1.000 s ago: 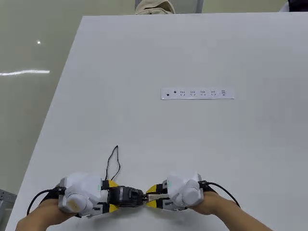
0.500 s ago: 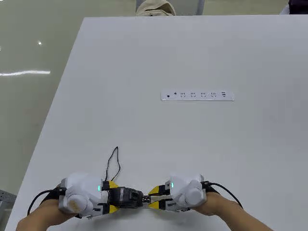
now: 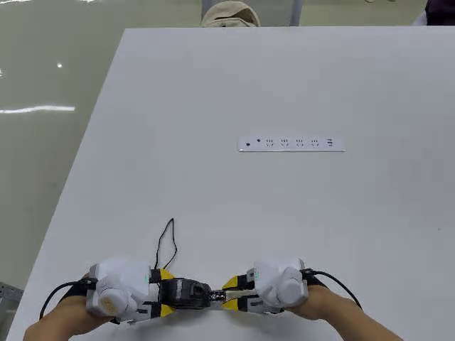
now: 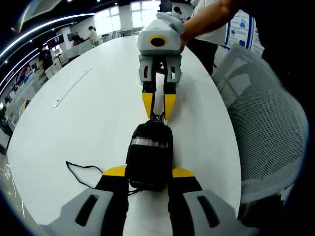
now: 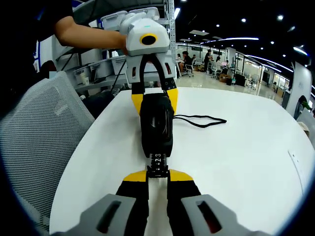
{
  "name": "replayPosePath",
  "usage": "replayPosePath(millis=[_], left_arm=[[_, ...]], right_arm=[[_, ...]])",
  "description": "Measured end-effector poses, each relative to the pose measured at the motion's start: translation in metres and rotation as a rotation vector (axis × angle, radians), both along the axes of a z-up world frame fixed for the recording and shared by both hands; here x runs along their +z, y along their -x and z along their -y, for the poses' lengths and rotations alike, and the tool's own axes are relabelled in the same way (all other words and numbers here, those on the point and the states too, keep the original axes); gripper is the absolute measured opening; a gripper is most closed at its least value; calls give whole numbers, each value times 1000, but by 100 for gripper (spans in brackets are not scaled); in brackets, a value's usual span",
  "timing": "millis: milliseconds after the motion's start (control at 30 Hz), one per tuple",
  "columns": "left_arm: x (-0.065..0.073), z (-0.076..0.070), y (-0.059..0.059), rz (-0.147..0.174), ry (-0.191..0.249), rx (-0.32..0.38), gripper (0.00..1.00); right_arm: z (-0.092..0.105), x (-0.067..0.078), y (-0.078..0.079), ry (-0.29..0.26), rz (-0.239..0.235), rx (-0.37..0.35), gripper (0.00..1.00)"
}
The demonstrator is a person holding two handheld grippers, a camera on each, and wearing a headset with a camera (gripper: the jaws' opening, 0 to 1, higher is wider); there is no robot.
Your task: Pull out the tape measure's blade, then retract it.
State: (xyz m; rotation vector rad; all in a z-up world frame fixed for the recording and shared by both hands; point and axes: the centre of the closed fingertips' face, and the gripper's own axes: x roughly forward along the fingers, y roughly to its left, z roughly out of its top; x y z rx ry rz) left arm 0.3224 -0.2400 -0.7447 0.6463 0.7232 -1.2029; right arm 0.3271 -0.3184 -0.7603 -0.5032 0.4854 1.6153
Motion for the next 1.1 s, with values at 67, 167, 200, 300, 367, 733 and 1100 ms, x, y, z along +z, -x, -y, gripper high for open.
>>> replayPosePath(millis=[67, 167, 200, 300, 367, 733, 1100], left_arm=[[0, 0, 0, 1, 0, 1, 26], [0, 0, 0, 0, 1, 2, 26], [1, 0, 0, -1, 2, 2, 26], [1, 0, 0, -1, 2, 2, 26], [1, 0, 1, -3, 3, 4, 26], [2, 1, 1, -4, 2, 1, 26], [1, 2, 1, -5, -1, -1, 26]], right_arm=[[2, 0, 0, 1, -2, -2, 10], [3, 0, 0, 2, 1, -3, 10], [3, 0, 0, 2, 0, -3, 10], [4, 1, 0, 3, -3, -3, 10], [5, 2, 0, 3, -3, -4, 10], [12, 2, -1, 9, -7, -3, 10], [21, 2, -1, 17, -6, -4, 10]])
